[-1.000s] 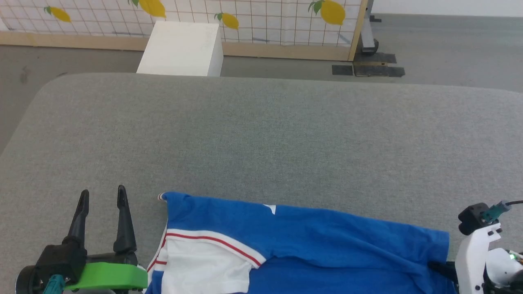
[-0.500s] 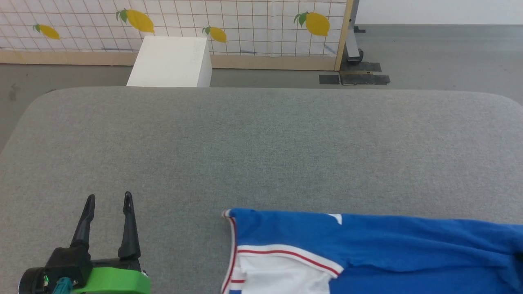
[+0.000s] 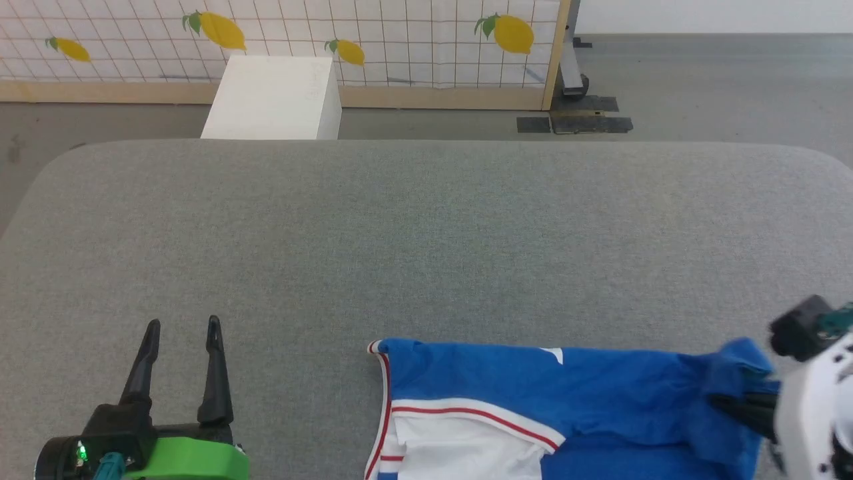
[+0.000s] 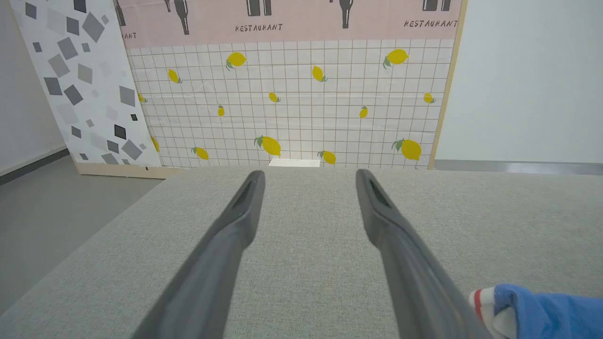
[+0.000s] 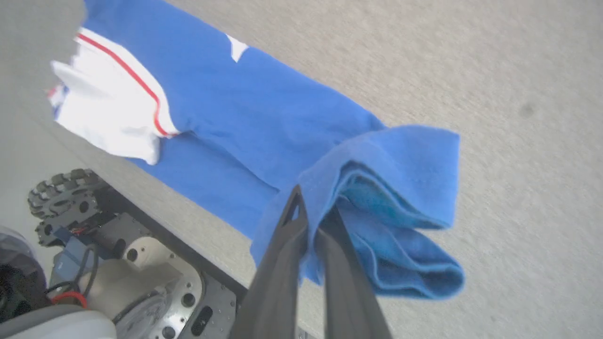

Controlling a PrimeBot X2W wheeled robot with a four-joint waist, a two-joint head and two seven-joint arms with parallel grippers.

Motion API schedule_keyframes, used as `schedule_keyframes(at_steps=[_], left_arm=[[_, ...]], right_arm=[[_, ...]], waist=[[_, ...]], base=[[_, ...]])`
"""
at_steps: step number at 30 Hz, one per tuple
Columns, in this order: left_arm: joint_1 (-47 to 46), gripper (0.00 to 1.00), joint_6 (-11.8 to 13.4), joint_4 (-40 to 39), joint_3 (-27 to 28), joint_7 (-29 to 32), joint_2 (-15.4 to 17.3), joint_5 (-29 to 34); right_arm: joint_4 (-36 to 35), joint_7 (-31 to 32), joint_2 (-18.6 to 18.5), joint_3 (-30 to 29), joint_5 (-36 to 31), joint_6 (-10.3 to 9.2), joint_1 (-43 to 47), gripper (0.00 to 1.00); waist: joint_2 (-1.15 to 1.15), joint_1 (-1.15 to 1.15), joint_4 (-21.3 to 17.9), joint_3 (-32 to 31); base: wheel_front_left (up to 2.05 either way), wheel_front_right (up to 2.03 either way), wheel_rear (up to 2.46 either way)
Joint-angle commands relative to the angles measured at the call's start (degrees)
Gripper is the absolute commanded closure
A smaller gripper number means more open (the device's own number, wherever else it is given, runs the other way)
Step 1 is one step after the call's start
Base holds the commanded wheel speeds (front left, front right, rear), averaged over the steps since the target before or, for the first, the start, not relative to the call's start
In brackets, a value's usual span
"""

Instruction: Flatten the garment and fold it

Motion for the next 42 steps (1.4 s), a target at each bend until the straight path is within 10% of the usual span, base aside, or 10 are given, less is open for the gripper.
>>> schedule_keyframes(at_steps=[1,11,24,35,37,42], left_arm=[[0.30,0.00,-0.28,0.11,-0.25,-0.25,-0.31,0.69],[-3.25,0.00,0.11,1.08,-1.88,-0.25,-0.33,0.54],[-7.28,0.00,1.15,2.34,-4.44,-0.25,-0.34,-0.59],[-7.71,0.00,1.93,2.92,-4.39,-0.25,-0.34,-0.86],[-7.23,0.00,2.00,3.21,-4.14,-0.25,-0.34,-0.68],[-6.04,0.00,1.93,3.92,-3.36,-0.25,-0.34,-0.29]], right_arm=[[-2.27,0.70,1.31,0.69,-0.42,-0.08,-1.48,1.00],[-8.69,5.78,12.25,15.49,-2.47,-0.08,-16.13,1.00],[12.87,1.29,24.98,31.51,-0.27,-0.08,-29.57,1.00],[25.68,-6.03,28.51,42.48,-0.04,-0.08,-34.16,0.98],[25.69,-8.99,28.43,43.10,0.08,-0.08,-35.23,0.00],[22.18,-17.53,26.23,42.97,-0.21,-0.08,-37.95,0.00]], waist=[[0.00,0.00,0.43,0.54],[0.00,0.00,3.35,4.36],[0.00,0.00,7.54,8.61],[0.00,0.00,7.17,9.15],[0.00,0.00,6.46,8.47],[0.00,0.00,4.44,6.24]], base=[[0.00,0.00,0.00],[0.00,0.00,0.00],[0.00,0.00,0.00],[0.00,0.00,0.00],[0.00,0.00,0.00],[0.00,0.00,0.00]])
